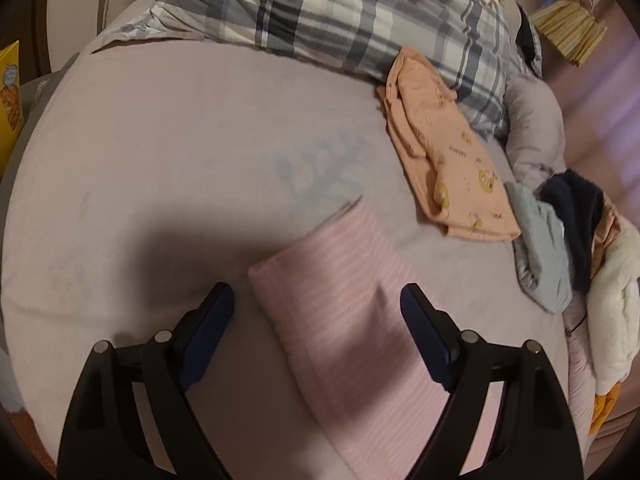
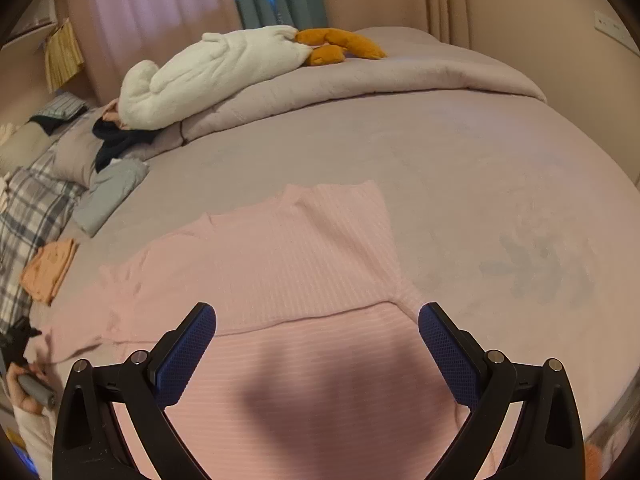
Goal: Fold small clothes
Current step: 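Lift the held hem with the left gripper and fold it over the shirt body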
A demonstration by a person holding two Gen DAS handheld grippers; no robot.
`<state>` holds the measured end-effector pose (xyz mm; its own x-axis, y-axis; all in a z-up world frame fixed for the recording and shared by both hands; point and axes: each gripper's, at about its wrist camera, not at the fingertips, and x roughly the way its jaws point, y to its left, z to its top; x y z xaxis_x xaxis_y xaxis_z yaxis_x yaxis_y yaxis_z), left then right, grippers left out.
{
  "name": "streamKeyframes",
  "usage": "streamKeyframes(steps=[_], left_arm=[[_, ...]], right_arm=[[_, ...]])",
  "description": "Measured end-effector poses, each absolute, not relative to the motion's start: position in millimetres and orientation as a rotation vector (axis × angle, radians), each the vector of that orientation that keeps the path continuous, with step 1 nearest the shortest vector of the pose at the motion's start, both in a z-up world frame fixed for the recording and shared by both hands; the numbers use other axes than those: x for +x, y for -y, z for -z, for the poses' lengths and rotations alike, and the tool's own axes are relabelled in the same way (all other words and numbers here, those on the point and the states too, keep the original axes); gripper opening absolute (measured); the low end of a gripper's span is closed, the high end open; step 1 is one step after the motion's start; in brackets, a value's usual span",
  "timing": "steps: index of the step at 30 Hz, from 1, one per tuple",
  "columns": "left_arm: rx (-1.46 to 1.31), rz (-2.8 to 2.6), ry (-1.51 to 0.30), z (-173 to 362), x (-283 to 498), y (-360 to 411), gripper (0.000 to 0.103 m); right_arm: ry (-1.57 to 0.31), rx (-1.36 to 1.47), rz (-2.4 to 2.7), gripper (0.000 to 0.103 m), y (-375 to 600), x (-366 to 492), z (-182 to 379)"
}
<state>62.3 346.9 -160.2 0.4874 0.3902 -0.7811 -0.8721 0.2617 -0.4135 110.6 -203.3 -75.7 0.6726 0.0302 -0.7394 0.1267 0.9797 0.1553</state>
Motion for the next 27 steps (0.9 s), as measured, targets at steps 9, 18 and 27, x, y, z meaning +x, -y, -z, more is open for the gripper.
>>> streamKeyframes(steps=[9,18,27], left_arm=[[-0.925,-0.885,-0.582,163.0,70.1,-342.1,0.013],[-0.912,-0.648,-0.5,120.3,71.3,-307.5,0.011],[-0.789,-0.407,-0.499,88.5,85.1,-249.6,0.011]], right_arm=[[-0.832,0.193,0.057,0.101,203.4,110.3,75.8],[-0.826,0.197,0.046,0.1,203.8,110.5,75.1],[-0.818,0.198,0.033,0.101,203.8,107.2,72.7]])
